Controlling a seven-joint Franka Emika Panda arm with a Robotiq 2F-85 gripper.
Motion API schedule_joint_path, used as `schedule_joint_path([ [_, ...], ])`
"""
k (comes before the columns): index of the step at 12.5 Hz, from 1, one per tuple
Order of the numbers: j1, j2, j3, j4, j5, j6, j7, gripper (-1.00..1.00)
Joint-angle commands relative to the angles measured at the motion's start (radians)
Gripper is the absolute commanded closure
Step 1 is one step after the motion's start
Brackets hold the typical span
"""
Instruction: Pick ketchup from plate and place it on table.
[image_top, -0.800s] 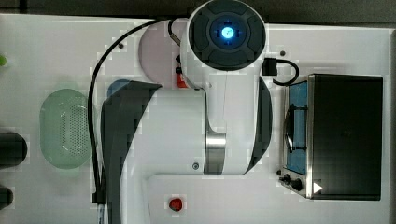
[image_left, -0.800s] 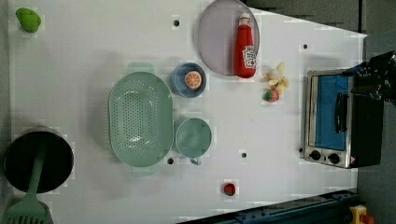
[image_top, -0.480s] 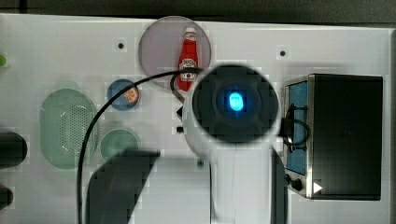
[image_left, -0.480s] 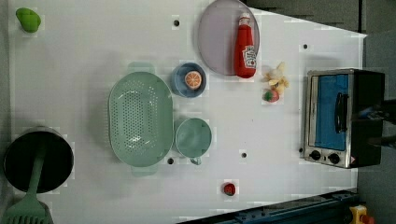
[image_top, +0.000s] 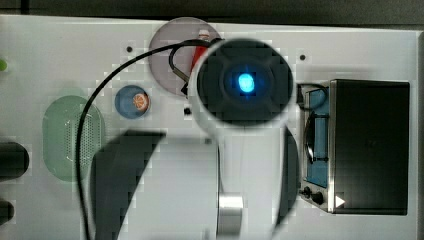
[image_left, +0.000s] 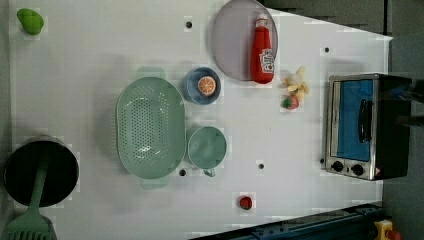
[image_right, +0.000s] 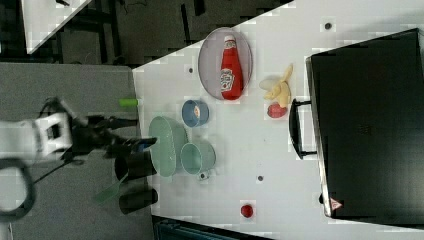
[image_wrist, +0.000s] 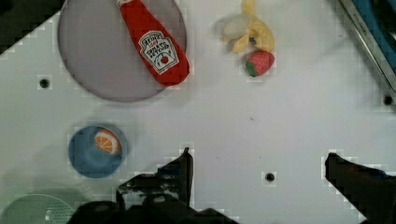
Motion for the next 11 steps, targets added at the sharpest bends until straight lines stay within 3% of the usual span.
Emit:
schedule_joint_path([
  [1,-0.005,0.150,0.021,-0.038,0.009,0.048,-0.159,-1.00],
  [11,0.018,0.454,0.056,0.005,0.003,0.347,-0.501,-1.00],
])
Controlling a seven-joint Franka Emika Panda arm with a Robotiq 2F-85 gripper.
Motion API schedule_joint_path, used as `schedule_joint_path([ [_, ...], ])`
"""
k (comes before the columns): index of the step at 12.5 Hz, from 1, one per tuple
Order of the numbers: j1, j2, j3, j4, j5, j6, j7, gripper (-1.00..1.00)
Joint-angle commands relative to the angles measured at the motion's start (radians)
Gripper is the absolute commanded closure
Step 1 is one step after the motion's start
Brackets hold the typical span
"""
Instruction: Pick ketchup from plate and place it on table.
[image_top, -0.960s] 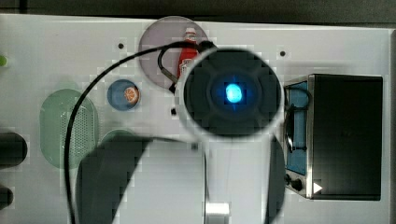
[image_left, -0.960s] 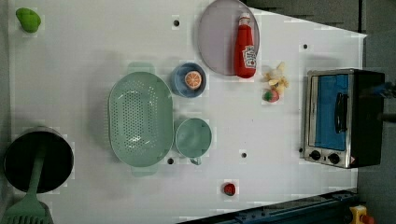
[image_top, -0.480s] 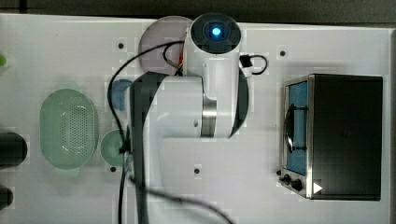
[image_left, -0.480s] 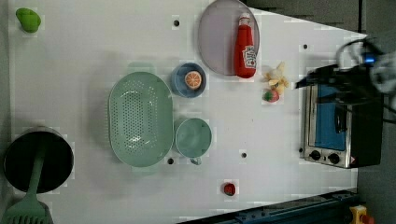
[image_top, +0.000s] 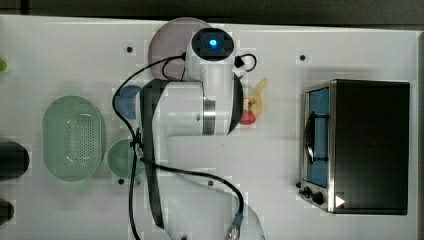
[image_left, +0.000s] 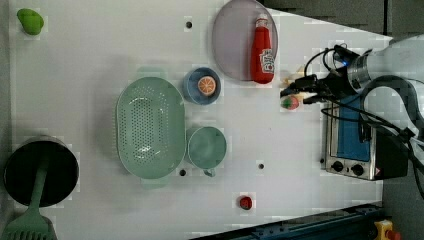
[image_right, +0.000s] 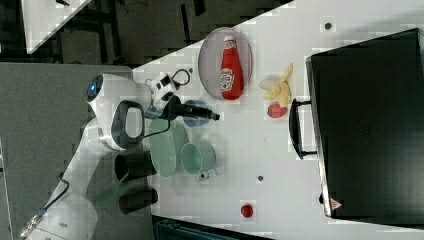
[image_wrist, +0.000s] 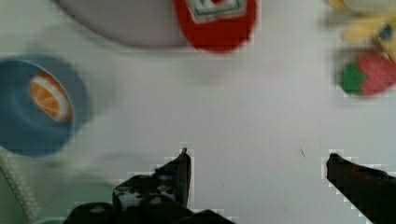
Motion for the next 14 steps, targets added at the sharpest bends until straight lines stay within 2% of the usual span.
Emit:
schedule_joint_path([
  [1,0.010,0.050,0.004,0.068,-0.006,0.066,-0.133,-1.00],
  [6,0.018,0.189,0.003,0.124,-0.029,0.213,-0.133,-1.00],
  [10,0.019,0.284,0.001,0.171,-0.103,0.319,-0.133,-1.00],
  [14,0.020,0.356,0.002,0.190,-0.103,0.386,-0.133,-1.00],
])
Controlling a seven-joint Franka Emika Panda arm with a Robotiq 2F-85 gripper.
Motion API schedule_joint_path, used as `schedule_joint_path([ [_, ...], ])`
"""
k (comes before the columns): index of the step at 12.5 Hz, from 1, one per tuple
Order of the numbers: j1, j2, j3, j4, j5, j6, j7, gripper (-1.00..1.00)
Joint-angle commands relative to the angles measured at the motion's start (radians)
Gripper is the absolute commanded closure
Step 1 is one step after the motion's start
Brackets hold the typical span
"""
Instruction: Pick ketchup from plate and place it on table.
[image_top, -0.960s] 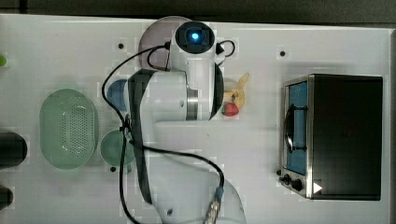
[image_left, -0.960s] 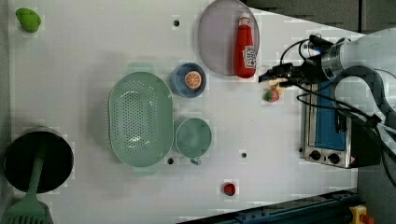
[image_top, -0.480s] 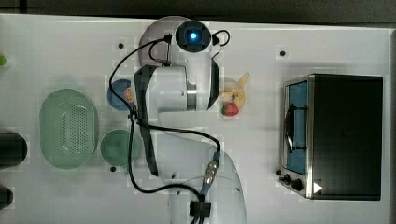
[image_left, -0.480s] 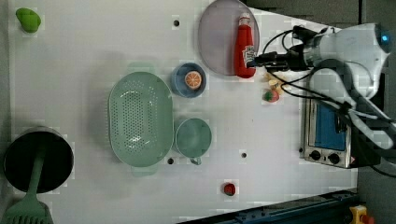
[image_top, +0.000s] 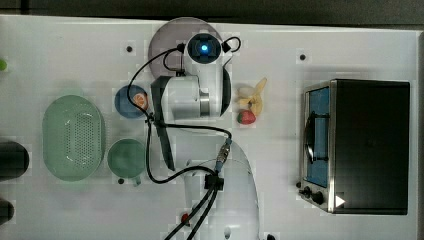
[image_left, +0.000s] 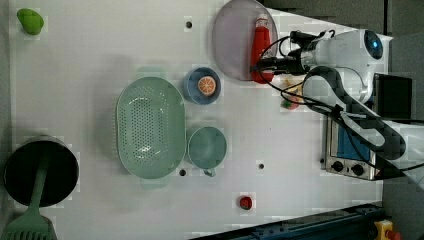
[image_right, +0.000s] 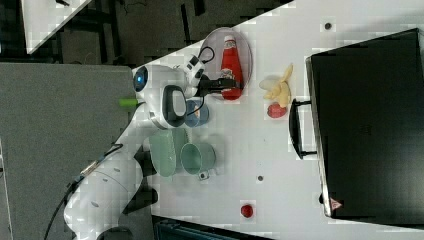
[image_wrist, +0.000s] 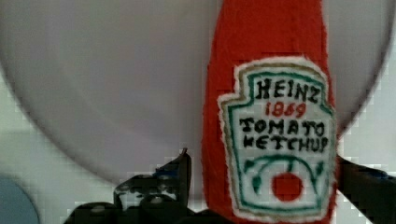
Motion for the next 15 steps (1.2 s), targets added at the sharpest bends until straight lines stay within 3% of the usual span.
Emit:
schedule_joint_path([
  [1,-0.004,0.010,0.010,0.043,-0.011,0.046,-0.035,-1.00],
  [6,0.002,0.049,0.010,0.064,-0.011,0.078,-0.035,-1.00],
  [7,0.002,0.053,0.009,0.063,-0.011,0.078,-0.035,-0.93],
  [10,0.001,0.051,0.009,0.069,-0.011,0.080,-0.035,-0.26],
  [15,-0.006,0.001,0.009,0.094,-0.004,0.059,-0.023,-0.27],
])
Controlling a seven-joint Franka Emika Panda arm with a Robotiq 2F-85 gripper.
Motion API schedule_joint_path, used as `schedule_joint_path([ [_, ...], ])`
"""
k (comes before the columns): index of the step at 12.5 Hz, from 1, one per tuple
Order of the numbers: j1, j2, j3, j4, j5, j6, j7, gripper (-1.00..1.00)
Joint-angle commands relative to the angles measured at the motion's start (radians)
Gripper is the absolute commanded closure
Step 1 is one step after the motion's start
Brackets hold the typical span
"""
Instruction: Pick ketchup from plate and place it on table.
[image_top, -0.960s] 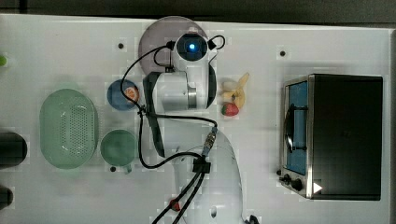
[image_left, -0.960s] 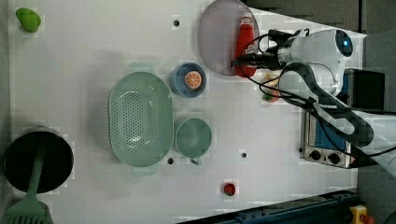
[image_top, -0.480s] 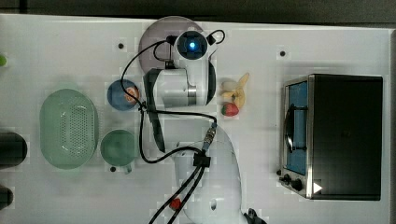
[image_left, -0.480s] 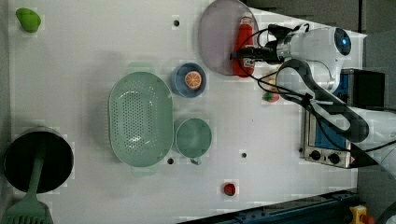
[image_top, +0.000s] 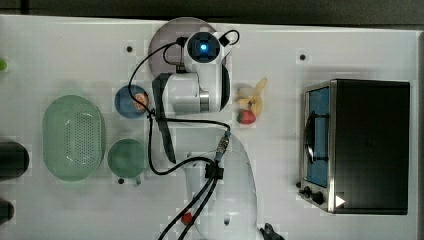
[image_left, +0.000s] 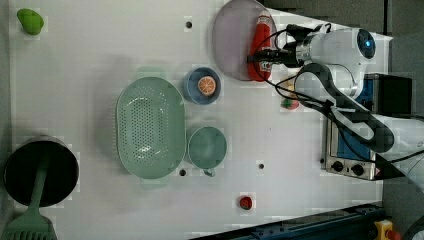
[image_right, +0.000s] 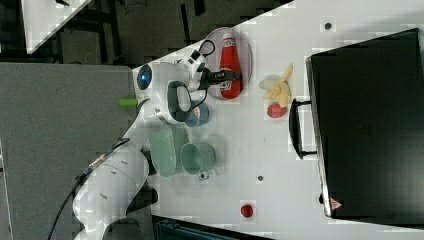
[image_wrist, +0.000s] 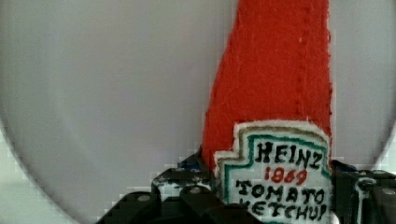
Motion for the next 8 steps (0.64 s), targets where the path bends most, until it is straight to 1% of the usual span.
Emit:
schedule_joint_path([
  [1,-0.011,-0.089,0.008,0.041,0.024,-0.051,-0.008,-0.27],
  [4,-0.024,-0.172,0.008,0.095,0.035,-0.226,0.003,-0.27],
  [6,-0.038,-0.226,0.008,0.112,0.048,-0.321,0.033,-0.27],
  [8,-0.063,-0.289,0.008,0.111,0.097,-0.412,0.077,-0.27],
])
